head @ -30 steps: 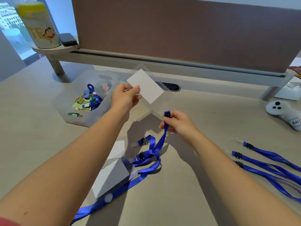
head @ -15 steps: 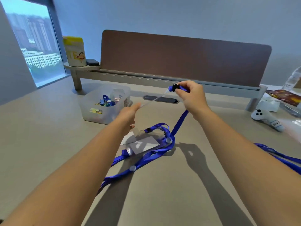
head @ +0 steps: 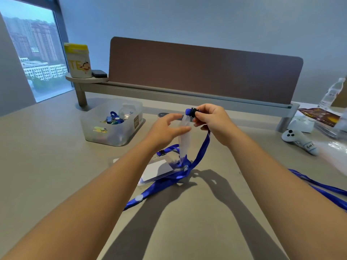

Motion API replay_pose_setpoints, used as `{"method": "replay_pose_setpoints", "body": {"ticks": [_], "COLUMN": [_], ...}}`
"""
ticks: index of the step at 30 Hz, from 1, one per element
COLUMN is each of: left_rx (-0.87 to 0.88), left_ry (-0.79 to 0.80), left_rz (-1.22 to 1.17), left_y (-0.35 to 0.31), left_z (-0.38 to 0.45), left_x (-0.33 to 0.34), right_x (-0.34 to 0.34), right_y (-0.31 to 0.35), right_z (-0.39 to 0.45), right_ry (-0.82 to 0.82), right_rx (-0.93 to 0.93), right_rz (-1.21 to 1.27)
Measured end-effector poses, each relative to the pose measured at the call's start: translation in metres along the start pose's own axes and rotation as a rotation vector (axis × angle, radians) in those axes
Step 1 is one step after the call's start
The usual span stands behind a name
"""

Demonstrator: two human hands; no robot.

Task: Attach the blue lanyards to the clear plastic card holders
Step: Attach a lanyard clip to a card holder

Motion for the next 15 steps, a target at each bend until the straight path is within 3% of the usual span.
{"method": "replay_pose_setpoints", "body": {"ticks": [5,8,15], "left_rx": [0.045,0.059,0.183], "left_ry": [-0.157,-0.229,-0.219], "left_rz": [0.005,-0.001,0.123], "left_y": [0.001,-0.001,-0.024], "left_z": [0.012,0.019,0.029], "left_x": [0.007,0.002,-0.009], "right_x": [-0.017,-0.026,-0.035], "right_y": [-0.017,-0.021,0.003], "right_z": [0.005,0.003,0.003], "right_ry": [-0.036,-0.045,-0.064], "right_rx": [0.049,-0.042,-0.221], "right_rz": [0.024,-0.099,-0.341]}}
Point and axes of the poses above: each hand's wrist, its own z-axis towards the middle knuckle, its own x-axis out of the palm, y = z × x, the point moved 3 cm from there along z, towards the middle knuckle, and after that the axes turned 6 degrees about z, right-handed, at the moved point
